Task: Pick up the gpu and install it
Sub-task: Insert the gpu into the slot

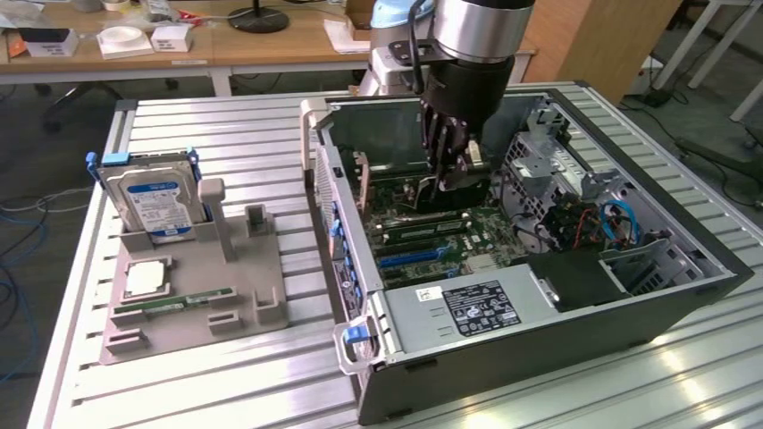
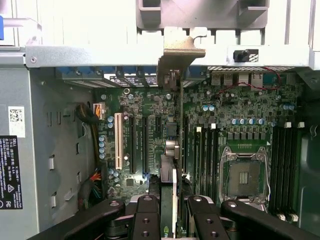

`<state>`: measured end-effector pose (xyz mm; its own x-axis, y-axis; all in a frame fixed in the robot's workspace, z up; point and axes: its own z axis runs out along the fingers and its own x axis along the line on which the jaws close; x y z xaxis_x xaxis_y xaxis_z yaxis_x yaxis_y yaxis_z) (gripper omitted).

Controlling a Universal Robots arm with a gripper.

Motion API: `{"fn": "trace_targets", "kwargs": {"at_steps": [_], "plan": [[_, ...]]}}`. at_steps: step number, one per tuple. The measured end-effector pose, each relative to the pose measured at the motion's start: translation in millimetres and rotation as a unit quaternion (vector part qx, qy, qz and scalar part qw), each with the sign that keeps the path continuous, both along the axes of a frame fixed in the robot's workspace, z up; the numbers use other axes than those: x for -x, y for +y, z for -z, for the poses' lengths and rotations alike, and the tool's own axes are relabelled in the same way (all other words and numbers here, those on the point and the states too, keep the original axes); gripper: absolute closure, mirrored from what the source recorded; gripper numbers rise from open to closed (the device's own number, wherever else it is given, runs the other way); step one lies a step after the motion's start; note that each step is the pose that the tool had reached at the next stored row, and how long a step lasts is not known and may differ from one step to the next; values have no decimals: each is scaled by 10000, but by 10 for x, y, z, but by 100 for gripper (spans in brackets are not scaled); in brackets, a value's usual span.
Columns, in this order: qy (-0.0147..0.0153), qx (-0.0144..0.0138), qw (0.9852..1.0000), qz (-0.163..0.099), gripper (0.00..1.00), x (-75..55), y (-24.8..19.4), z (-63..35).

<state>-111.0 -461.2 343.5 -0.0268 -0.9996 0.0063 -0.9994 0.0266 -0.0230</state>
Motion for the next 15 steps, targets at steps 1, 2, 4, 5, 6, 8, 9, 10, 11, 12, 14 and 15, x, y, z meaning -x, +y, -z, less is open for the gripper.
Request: {"fn": "trace_targets", "kwargs": {"at_steps": [1, 2, 4, 5, 6, 8, 9, 10, 11, 12, 14, 15], "plan": [[0, 0, 10000, 0, 74, 0, 0, 0], [0, 0, 10000, 0, 74, 0, 0, 0], [0, 0, 10000, 0, 74, 0, 0, 0], [0, -1, 10000, 0, 74, 0, 0, 0], [0, -1, 10000, 0, 74, 0, 0, 0], [0, 0, 10000, 0, 74, 0, 0, 0], [0, 0, 10000, 0, 74, 0, 0, 0], [0, -1, 10000, 0, 74, 0, 0, 0], [0, 0, 10000, 0, 74, 0, 0, 0], [0, -1, 10000, 0, 74, 0, 0, 0], [0, 0, 10000, -1, 74, -6, -1, 0], [0, 0, 10000, -1, 74, -14, 0, -2]]}}
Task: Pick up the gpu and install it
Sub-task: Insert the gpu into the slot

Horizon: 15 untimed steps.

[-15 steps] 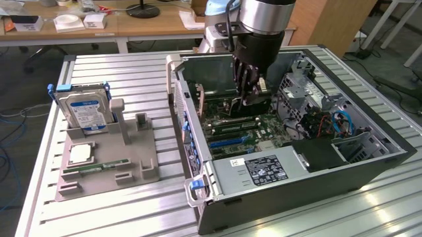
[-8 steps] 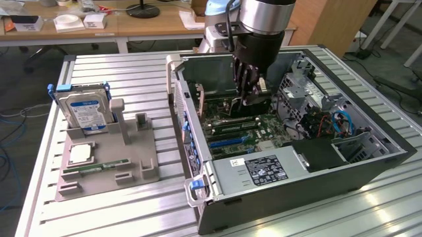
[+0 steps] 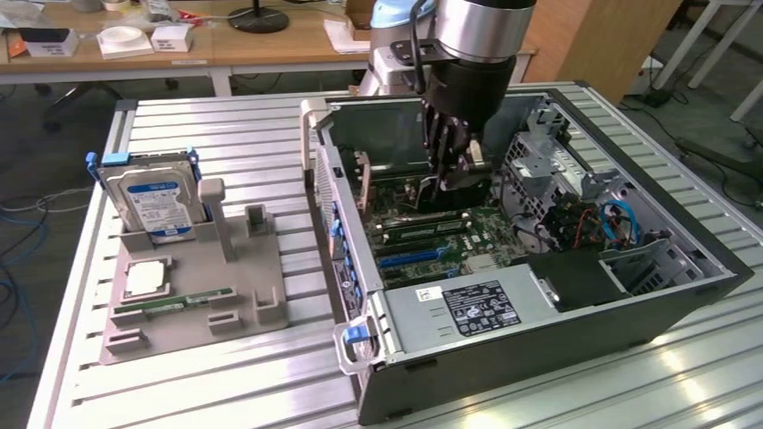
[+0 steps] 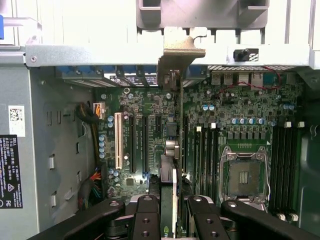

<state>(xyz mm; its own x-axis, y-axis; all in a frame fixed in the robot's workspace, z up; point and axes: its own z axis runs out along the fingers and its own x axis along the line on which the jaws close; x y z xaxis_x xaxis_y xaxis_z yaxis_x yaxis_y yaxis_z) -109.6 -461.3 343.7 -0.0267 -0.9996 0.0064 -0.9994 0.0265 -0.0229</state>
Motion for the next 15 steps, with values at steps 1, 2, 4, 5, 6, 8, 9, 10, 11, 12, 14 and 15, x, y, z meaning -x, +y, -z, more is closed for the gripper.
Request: {"fn": "trace_targets", "kwargs": {"at_steps": [1, 2, 4, 5, 6, 8, 9, 10, 11, 12, 14, 15], "plan": [[-1, -1, 10000, 1, 74, -9, 1, 0], [-1, -2, 10000, 0, 74, -22, 1, 1], [-1, -1, 10000, 0, 74, -34, 0, 0], [-1, -1, 10000, 1, 74, -34, 0, 0], [0, -1, 10000, 1, 74, -34, 0, 0], [0, -1, 10000, 1, 74, -35, 0, 0], [-1, -1, 10000, 1, 74, -36, 1, 2], [-1, -2, 10000, 1, 74, -36, 1, 7], [-1, -2, 10000, 1, 74, -36, 1, 14], [0, -1, 10000, 0, 74, -35, 0, 21], [0, -2, 10000, 1, 74, -35, 0, 36], [-1, -3, 10000, 1, 74, -35, 0, 44]]}}
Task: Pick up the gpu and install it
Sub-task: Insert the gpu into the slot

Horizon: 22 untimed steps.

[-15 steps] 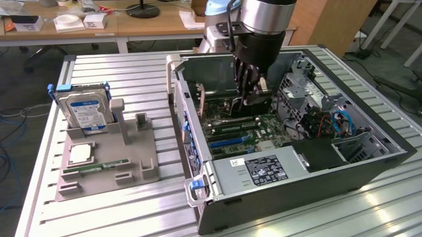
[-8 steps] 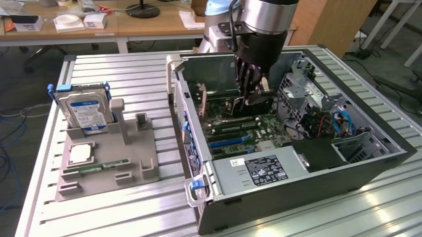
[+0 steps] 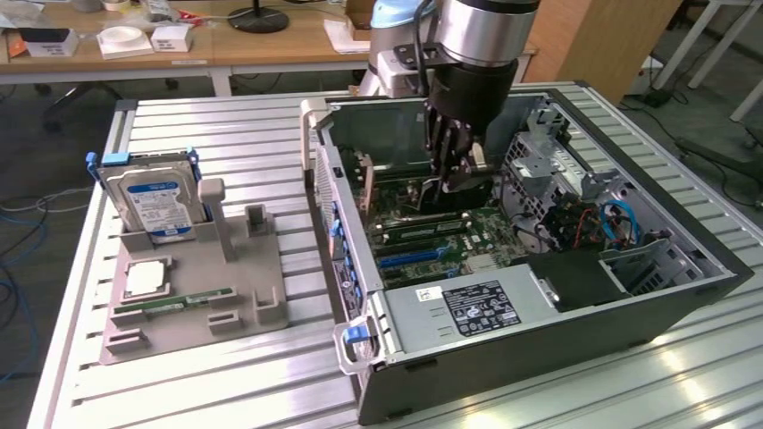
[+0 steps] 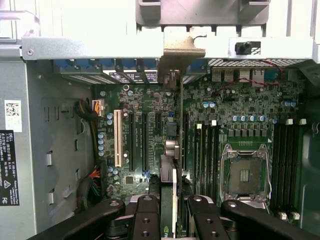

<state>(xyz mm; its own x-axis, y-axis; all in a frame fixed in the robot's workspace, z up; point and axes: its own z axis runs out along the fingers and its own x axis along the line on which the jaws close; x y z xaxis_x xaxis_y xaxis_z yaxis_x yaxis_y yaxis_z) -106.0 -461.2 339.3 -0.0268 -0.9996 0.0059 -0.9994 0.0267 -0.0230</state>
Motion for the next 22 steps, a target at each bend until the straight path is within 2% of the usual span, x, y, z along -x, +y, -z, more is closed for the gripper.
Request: {"fn": "trace_targets", "kwargs": {"at_steps": [18, 22], "plan": [[0, -1, 10000, 0, 74, 1, 1, 135], [0, 0, 10000, 0, 74, 2, 1, 138]]}}
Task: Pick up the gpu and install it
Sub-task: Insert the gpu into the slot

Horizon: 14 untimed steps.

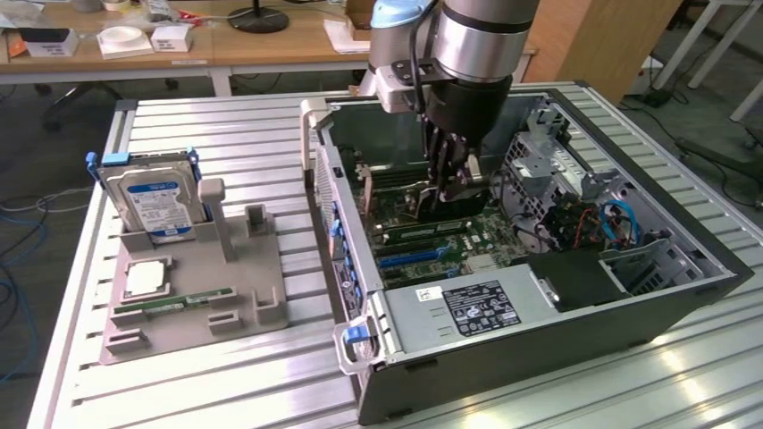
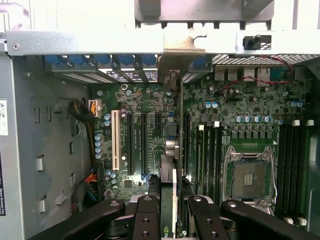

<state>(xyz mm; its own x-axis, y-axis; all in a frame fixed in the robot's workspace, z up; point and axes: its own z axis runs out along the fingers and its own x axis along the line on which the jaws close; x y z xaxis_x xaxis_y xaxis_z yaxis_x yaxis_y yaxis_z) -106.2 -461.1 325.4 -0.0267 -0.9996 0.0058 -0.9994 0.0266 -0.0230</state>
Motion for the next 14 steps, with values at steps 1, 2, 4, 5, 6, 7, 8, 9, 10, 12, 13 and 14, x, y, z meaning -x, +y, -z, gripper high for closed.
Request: {"fn": "trace_targets", "kwargs": {"at_steps": [1, 2, 4, 5, 6, 7, 8, 9, 10, 12, 13, 14], "plan": [[0, 0, 10000, 0, 74, 0, 0, 0], [0, 0, 10000, 0, 74, 0, 0, 0], [0, -1, 10000, 0, 74, 0, 0, 3], [-1, -2, 10000, 0, 74, 0, 1, 9], [-1, -2, 10000, 0, 74, 0, 0, 16], [0, -1, 10000, 0, 74, 0, 0, 23], [0, -1, 10000, 0, 74, 0, 0, 31], [0, -1, 10000, 0, 74, 0, 0, 39], [0, -1, 10000, 0, 74, 0, 0, 47], [1, 0, 10000, 0, 74, 0, 0, 54], [0, -1, 10000, 0, 74, 0, 0, 59], [0, -2, 10000, 0, 74, 0, 0, 65]]}}
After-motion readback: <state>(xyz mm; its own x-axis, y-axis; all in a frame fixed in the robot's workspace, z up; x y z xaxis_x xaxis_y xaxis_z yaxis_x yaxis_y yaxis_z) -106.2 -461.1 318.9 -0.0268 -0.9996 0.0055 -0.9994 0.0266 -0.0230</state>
